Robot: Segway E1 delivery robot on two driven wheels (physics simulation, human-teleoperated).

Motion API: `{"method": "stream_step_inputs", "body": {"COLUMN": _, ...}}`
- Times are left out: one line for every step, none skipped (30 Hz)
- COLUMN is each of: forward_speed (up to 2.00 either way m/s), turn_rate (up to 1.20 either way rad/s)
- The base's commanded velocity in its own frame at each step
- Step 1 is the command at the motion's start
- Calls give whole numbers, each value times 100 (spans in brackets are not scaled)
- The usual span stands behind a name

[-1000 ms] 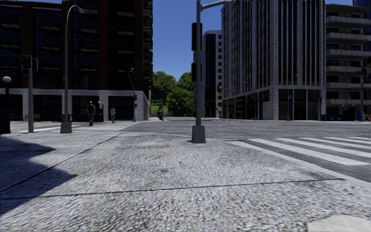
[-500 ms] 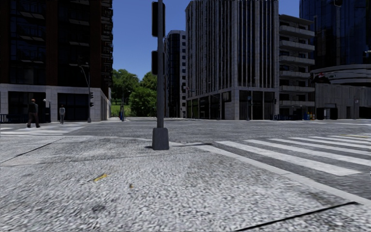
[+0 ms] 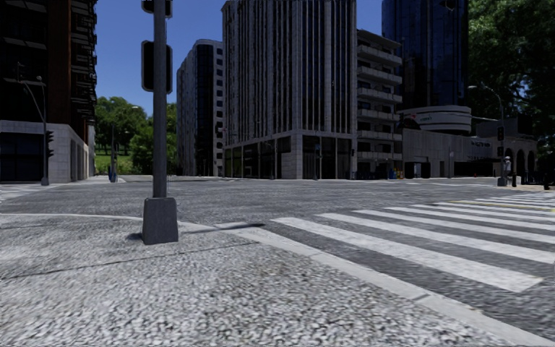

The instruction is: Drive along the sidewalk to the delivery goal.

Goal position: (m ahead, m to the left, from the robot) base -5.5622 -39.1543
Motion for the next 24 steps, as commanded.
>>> {"method": "stream_step_inputs", "body": {"forward_speed": 194, "turn_rate": -50}}
{"method": "stream_step_inputs", "body": {"forward_speed": 194, "turn_rate": -50}}
{"method": "stream_step_inputs", "body": {"forward_speed": 194, "turn_rate": -50}}
{"method": "stream_step_inputs", "body": {"forward_speed": 194, "turn_rate": -50}}
{"method": "stream_step_inputs", "body": {"forward_speed": 194, "turn_rate": -50}}
{"method": "stream_step_inputs", "body": {"forward_speed": 194, "turn_rate": -50}}
{"method": "stream_step_inputs", "body": {"forward_speed": 194, "turn_rate": -50}}
{"method": "stream_step_inputs", "body": {"forward_speed": 194, "turn_rate": -50}}
{"method": "stream_step_inputs", "body": {"forward_speed": 194, "turn_rate": -50}}
{"method": "stream_step_inputs", "body": {"forward_speed": 194, "turn_rate": -50}}
{"method": "stream_step_inputs", "body": {"forward_speed": 194, "turn_rate": -50}}
{"method": "stream_step_inputs", "body": {"forward_speed": 194, "turn_rate": -51}}
{"method": "stream_step_inputs", "body": {"forward_speed": 194, "turn_rate": -56}}
{"method": "stream_step_inputs", "body": {"forward_speed": 194, "turn_rate": -63}}
{"method": "stream_step_inputs", "body": {"forward_speed": 194, "turn_rate": -63}}
{"method": "stream_step_inputs", "body": {"forward_speed": 194, "turn_rate": -65}}
{"method": "stream_step_inputs", "body": {"forward_speed": 194, "turn_rate": -65}}
{"method": "stream_step_inputs", "body": {"forward_speed": 194, "turn_rate": -65}}
{"method": "stream_step_inputs", "body": {"forward_speed": 194, "turn_rate": -65}}
{"method": "stream_step_inputs", "body": {"forward_speed": 194, "turn_rate": -65}}
{"method": "stream_step_inputs", "body": {"forward_speed": 194, "turn_rate": -65}}
{"method": "stream_step_inputs", "body": {"forward_speed": 194, "turn_rate": -65}}
{"method": "stream_step_inputs", "body": {"forward_speed": 194, "turn_rate": -65}}
{"method": "stream_step_inputs", "body": {"forward_speed": 194, "turn_rate": -65}}
